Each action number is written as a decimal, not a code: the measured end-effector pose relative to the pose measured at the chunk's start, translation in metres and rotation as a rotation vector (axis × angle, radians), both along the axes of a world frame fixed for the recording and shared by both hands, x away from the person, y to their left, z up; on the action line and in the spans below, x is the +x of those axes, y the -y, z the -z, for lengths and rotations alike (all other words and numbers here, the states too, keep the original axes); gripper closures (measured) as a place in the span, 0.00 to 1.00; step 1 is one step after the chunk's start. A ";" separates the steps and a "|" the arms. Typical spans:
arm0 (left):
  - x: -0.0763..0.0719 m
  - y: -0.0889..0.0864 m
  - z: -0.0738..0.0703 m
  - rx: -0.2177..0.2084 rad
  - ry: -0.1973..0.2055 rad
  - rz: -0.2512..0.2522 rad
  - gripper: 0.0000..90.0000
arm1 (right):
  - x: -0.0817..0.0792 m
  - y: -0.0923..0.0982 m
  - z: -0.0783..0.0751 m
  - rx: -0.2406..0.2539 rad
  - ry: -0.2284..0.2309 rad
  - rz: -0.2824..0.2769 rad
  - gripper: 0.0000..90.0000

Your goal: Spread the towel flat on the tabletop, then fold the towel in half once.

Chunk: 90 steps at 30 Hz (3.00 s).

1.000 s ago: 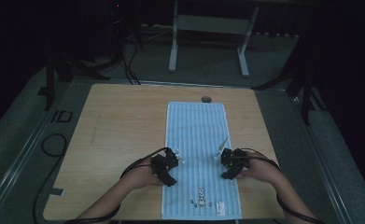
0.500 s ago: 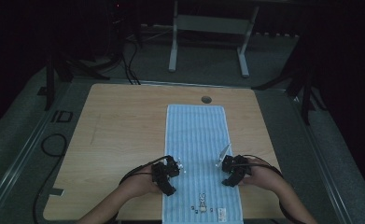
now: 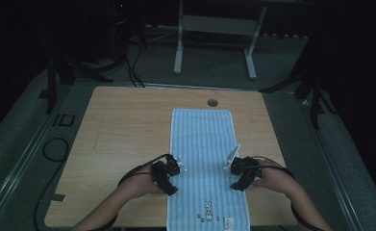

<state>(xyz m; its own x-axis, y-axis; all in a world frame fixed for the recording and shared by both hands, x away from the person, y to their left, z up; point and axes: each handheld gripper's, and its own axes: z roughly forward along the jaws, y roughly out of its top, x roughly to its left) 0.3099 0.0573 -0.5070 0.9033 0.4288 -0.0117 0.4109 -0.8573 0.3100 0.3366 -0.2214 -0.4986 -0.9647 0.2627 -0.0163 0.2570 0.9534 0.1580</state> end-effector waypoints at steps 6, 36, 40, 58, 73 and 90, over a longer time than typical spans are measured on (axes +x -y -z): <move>0.022 -0.016 -0.005 -0.031 0.008 -0.049 0.42 | 0.020 0.008 -0.016 0.040 0.010 0.032 0.47; 0.137 0.004 0.017 0.021 0.047 -0.179 0.45 | 0.147 0.013 0.013 0.038 0.070 0.260 0.70; 0.135 -0.002 0.019 -0.049 0.034 -0.189 0.51 | 0.149 0.015 0.018 0.026 0.019 0.275 0.78; 0.104 -0.004 -0.015 -0.081 0.109 -0.146 0.94 | 0.107 0.027 -0.022 0.114 0.106 0.223 0.96; 0.004 -0.012 -0.036 -0.063 0.098 -0.019 0.86 | 0.015 0.031 -0.032 0.171 0.133 0.124 0.94; 0.018 0.006 -0.004 -0.090 0.033 -0.028 0.66 | 0.005 0.009 -0.004 0.149 0.076 0.111 0.74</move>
